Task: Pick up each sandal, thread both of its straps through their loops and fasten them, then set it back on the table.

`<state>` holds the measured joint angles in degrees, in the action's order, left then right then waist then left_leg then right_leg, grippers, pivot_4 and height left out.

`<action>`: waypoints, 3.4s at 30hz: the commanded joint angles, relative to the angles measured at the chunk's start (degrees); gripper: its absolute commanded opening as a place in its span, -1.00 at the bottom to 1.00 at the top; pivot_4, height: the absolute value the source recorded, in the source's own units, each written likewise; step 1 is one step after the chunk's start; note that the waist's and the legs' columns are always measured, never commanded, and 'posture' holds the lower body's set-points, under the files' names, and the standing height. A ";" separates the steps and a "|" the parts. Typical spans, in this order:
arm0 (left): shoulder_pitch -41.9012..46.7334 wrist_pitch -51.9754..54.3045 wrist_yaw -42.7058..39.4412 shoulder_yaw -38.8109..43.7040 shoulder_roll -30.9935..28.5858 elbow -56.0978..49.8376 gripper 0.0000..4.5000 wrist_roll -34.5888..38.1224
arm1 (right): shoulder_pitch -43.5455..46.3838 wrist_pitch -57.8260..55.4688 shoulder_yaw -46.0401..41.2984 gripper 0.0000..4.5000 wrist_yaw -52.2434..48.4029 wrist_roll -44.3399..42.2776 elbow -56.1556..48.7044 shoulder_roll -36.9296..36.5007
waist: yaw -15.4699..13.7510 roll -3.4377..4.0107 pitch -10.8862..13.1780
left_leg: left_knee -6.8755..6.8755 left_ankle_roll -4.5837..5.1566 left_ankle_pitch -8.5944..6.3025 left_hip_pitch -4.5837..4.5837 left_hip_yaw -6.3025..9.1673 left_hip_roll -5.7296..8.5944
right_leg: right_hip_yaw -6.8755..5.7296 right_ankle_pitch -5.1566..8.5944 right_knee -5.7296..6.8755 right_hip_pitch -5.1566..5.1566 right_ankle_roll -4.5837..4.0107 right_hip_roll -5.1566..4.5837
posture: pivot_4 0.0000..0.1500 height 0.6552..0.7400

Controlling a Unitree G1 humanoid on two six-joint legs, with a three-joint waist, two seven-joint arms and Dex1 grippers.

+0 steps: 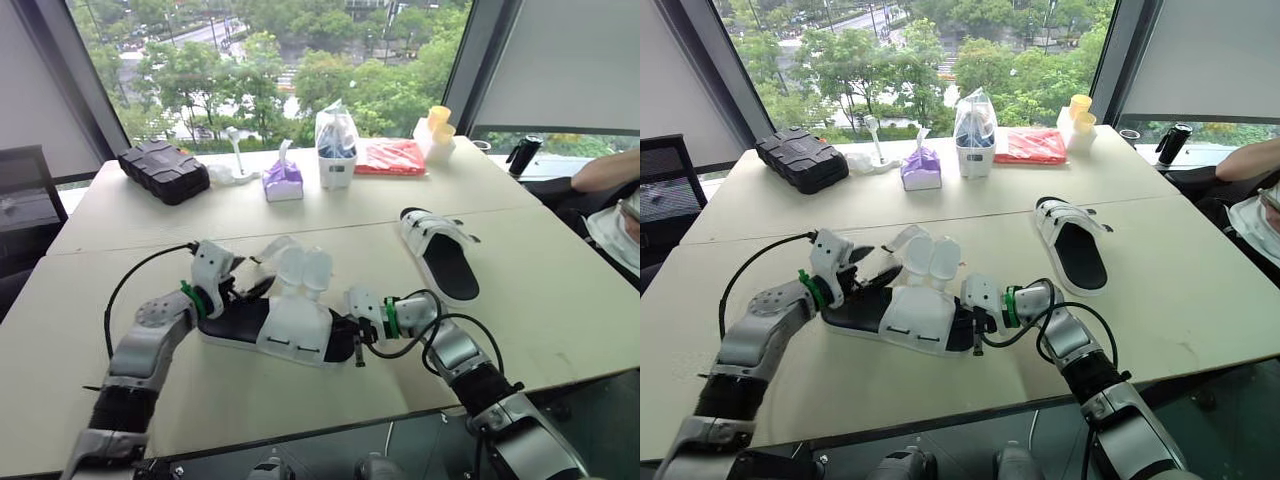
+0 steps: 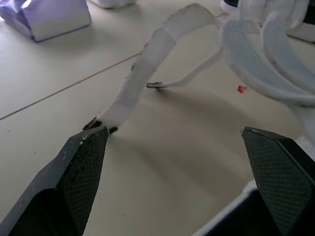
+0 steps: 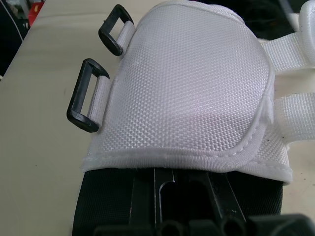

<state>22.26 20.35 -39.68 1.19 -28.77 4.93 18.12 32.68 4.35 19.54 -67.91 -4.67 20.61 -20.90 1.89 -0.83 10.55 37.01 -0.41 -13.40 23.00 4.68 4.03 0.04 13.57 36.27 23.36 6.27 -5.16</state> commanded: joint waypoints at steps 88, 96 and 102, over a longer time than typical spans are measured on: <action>13.65 24.21 -12.59 5.69 0.31 9.64 1.00 15.41 | -1.55 -9.56 7.39 -0.98 3.82 7.17 -4.20 0.09 | -0.72 -0.04 -0.05 | -0.94 -0.09 0.04 -0.67 -0.02 0.02 | 0.33 0.14 -0.17 -0.07 -0.23 0.14 | 1.00 1.00; 21.66 20.38 -12.04 5.87 6.46 24.06 1.00 13.70 | -1.47 -8.97 7.56 -0.98 4.15 7.44 -4.03 -0.06 | -0.72 -0.06 -0.05 | -0.92 -0.14 0.07 -0.67 -0.01 0.02 | 0.32 0.14 -0.16 -0.08 -0.23 0.16 | 1.00 1.00; 26.85 21.28 -11.05 9.27 9.41 29.99 1.00 15.95 | -1.17 -8.71 7.39 -0.98 4.64 7.50 -3.70 0.05 | -0.72 -0.06 -0.05 | -0.92 -0.18 0.09 -0.67 -0.01 0.02 | 0.32 0.14 -0.16 -0.08 -0.22 0.15 | 1.00 1.00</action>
<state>47.27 41.84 -50.64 8.44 -19.40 34.99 32.69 32.63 -3.18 24.17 -63.52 -0.60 13.69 -20.37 1.16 -0.89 10.50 36.10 -0.60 -13.31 22.33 4.67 4.05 0.36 13.71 36.11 23.28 6.05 -5.01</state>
